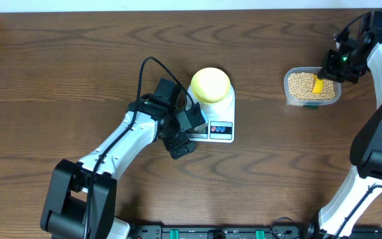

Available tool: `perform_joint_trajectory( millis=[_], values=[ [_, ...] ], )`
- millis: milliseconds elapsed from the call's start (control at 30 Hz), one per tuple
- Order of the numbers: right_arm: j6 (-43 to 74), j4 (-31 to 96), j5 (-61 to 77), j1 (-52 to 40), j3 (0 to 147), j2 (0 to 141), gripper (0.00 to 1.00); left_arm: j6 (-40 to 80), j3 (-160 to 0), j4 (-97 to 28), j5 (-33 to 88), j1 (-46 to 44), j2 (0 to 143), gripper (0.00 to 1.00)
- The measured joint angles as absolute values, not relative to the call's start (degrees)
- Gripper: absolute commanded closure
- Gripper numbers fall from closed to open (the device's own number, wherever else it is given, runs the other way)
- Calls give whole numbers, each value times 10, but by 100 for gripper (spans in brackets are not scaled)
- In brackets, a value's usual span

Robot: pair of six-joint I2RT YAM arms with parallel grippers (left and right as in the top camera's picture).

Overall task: Scoop item into bowl and weigh 50g on scale
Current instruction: 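Close the right gripper on the scoop and scoop soybeans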

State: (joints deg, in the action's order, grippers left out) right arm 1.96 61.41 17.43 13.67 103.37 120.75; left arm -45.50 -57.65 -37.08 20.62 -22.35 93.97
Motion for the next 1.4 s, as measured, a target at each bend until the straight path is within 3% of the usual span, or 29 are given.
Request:
perform_joint_trajectory(
  millis=[400,800,1400],
  values=[
    [-19,615,194,140,1030,1207,99,-455,-576,-371,206,-223,940,2],
    [-28,638,376,224,1018,1215,99,-455,-576,-371,206,-223,940,2],
    [-34,653,476,260,1018,1215,99,-455,-576,-371,206,-223,940,2]
  ],
)
